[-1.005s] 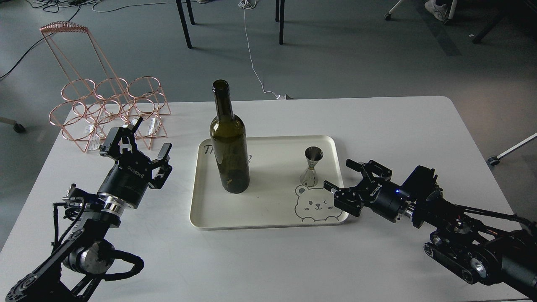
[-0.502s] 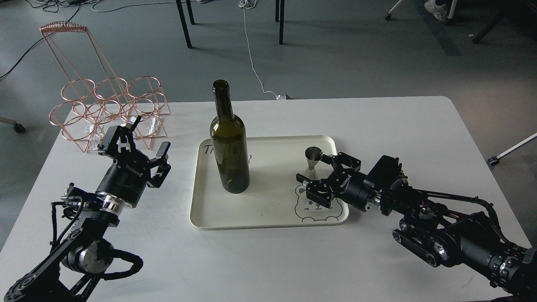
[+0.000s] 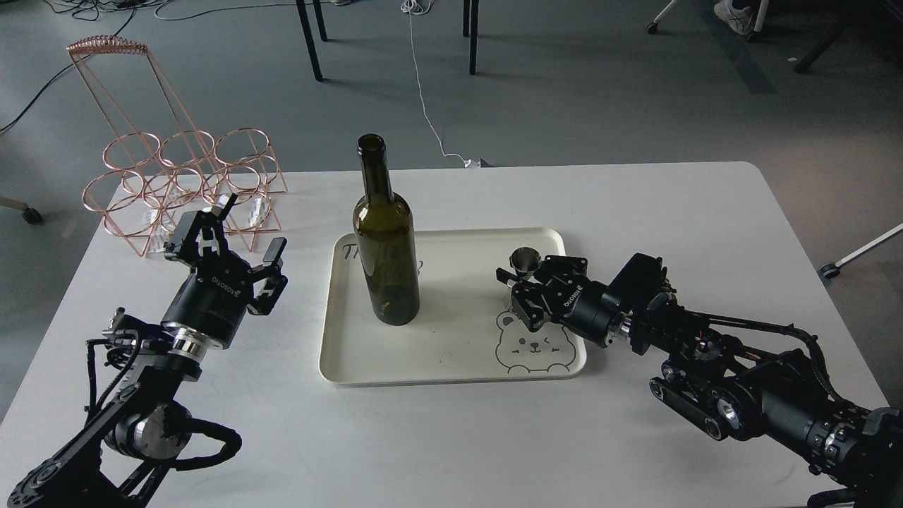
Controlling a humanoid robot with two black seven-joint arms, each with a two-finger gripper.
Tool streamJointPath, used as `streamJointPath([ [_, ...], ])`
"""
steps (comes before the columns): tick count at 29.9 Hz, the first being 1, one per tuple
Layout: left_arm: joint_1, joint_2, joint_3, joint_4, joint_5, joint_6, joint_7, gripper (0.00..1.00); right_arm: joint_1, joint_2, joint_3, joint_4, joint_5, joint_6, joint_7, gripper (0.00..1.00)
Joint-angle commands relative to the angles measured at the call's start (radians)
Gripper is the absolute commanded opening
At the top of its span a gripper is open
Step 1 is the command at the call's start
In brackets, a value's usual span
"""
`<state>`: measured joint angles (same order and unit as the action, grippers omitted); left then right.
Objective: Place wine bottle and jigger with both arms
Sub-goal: 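Lift the jigger with the right gripper and carry it off the tray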
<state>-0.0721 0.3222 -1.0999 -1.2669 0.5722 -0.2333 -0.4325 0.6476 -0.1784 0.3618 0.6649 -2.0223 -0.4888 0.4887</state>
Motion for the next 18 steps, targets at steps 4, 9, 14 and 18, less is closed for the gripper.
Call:
streamJointPath([
  [4,-0.002,0.000,-0.002,-0.002,-0.002,0.000,0.000,0.99,0.003,-0.027,0.085,0.071,0.042,0.000,0.000,0.18],
  [9,-0.003,-0.002,-0.002,-0.002,0.000,0.000,0.000,0.99,0.024,-0.121,0.111,0.090,0.117,0.000,0.000,0.18],
  [14,-0.003,-0.005,-0.002,-0.002,-0.002,0.000,0.000,0.99,0.003,-0.223,0.131,0.078,0.224,0.000,0.000,0.18],
  [18,-0.003,-0.006,0.000,-0.002,-0.002,0.000,0.000,0.99,-0.051,-0.276,0.129,0.076,0.333,0.000,0.000,0.18],
])
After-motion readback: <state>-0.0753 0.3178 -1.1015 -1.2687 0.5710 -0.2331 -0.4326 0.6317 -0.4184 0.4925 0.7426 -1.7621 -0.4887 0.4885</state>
